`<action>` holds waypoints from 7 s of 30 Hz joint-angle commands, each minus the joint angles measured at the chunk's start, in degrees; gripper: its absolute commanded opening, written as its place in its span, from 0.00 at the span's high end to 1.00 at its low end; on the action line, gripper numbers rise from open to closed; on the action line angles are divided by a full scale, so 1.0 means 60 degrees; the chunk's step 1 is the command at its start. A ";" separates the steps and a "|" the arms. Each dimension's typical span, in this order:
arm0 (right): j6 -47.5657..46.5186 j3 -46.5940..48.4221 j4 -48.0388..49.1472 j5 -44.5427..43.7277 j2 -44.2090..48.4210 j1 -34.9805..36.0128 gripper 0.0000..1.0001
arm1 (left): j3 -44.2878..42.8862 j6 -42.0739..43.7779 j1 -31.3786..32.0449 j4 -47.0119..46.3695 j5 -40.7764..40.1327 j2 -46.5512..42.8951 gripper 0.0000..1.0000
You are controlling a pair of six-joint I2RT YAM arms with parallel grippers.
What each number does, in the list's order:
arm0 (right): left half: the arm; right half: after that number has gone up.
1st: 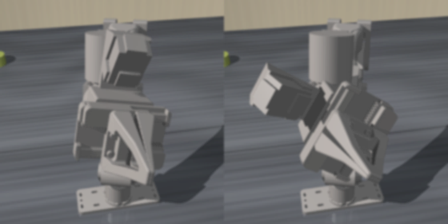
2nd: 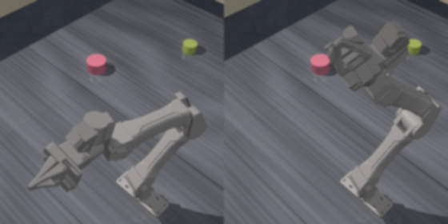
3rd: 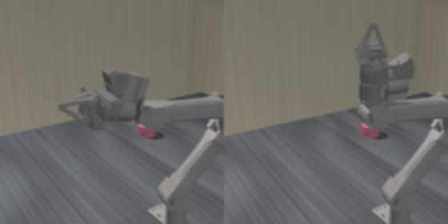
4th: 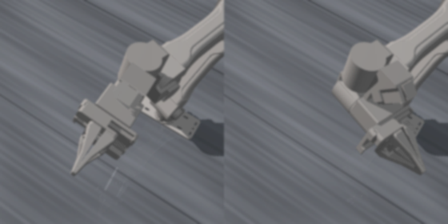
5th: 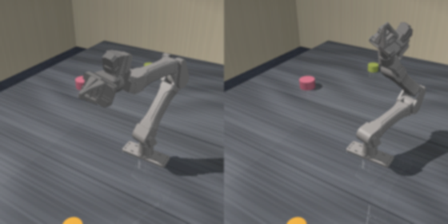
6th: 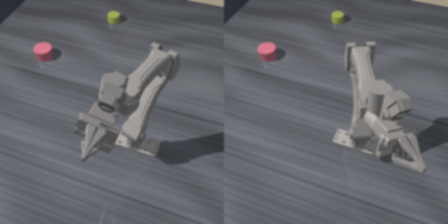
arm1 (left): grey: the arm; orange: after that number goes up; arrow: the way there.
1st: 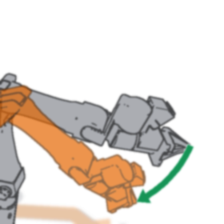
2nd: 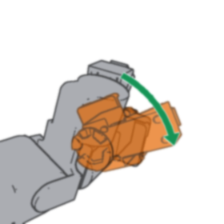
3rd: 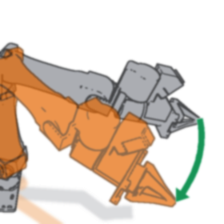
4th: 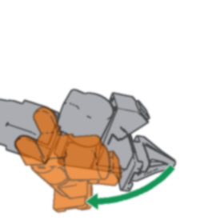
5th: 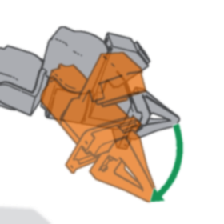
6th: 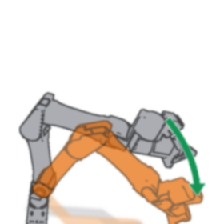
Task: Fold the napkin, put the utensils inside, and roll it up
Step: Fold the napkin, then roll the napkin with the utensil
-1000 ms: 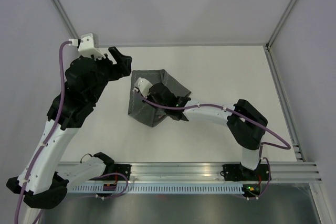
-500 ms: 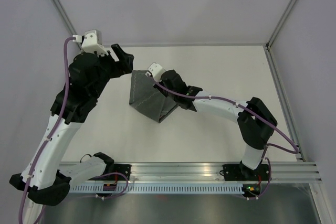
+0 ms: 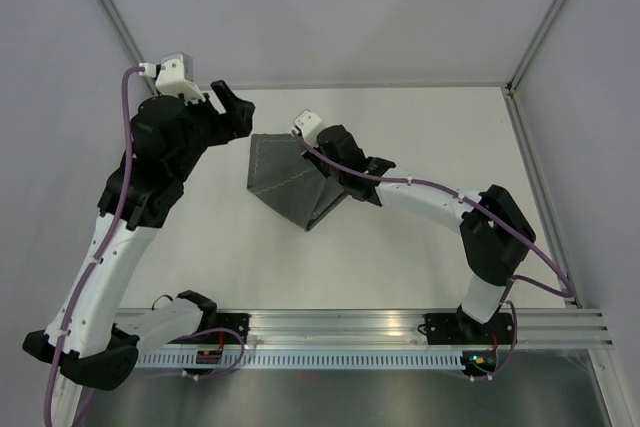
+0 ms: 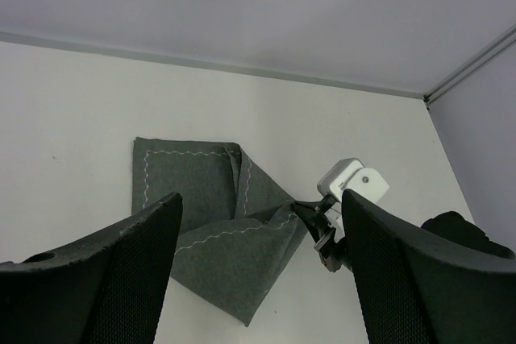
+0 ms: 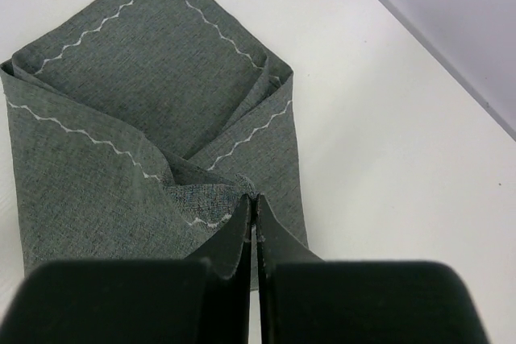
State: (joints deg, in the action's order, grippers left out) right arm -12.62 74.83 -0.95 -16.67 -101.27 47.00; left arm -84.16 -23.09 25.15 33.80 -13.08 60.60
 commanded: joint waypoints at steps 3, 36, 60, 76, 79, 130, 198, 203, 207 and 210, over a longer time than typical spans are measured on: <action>0.0082 -0.0063 -0.0061 -0.0357 0.0604 -0.0289 1.00 | 0.0052 0.0055 -0.0207 -0.0448 0.0641 0.0095 0.16; 0.1194 -0.0401 -0.0720 0.0697 -0.1051 -0.1798 1.00 | 0.4108 -0.0810 -0.0397 -0.2688 0.2136 0.0242 0.18; 0.2074 0.0272 -0.1951 0.2481 -0.0143 -0.2912 0.64 | 0.5340 0.0230 -0.0251 -0.4974 0.3806 0.2248 0.20; 0.2426 0.0874 -0.2375 0.4931 -0.1299 -0.2941 0.87 | 0.4916 0.0538 0.1491 -0.5473 0.2518 0.4606 0.27; 0.2367 0.0859 -0.2537 0.4844 -0.1519 -0.3029 0.89 | 0.4638 0.0611 0.1858 -0.5473 0.2224 0.5075 0.27; 0.3144 0.1592 -0.3826 0.8109 -0.0802 -0.8199 0.94 | 0.1810 0.3658 0.5081 -0.3378 -0.3591 0.8605 0.26; 0.2646 0.0595 -0.3562 0.8461 -0.0684 -0.9064 1.00 | 0.1385 0.5152 0.5345 -0.3773 -0.4353 1.0276 0.57; 0.2617 0.0595 -0.3562 0.8461 -0.0670 -0.9064 1.00 | 0.1400 0.5094 0.5214 -0.3744 -0.4148 1.0262 0.57; 0.2631 0.0639 -0.3591 0.8461 -0.0699 -0.9064 1.00 | 0.1400 0.5035 0.5126 -0.3671 -0.3929 1.0320 0.57; 0.2631 0.0639 -0.3592 0.8461 -0.0714 -0.9064 1.00 | 0.1444 0.4977 0.5067 -0.3641 -0.3680 1.0320 0.58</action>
State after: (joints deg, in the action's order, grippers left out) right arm 3.60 78.39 -23.14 32.77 -107.72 -7.01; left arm -75.81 6.98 56.42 8.91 -41.12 120.31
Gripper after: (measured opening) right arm 0.007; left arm 0.426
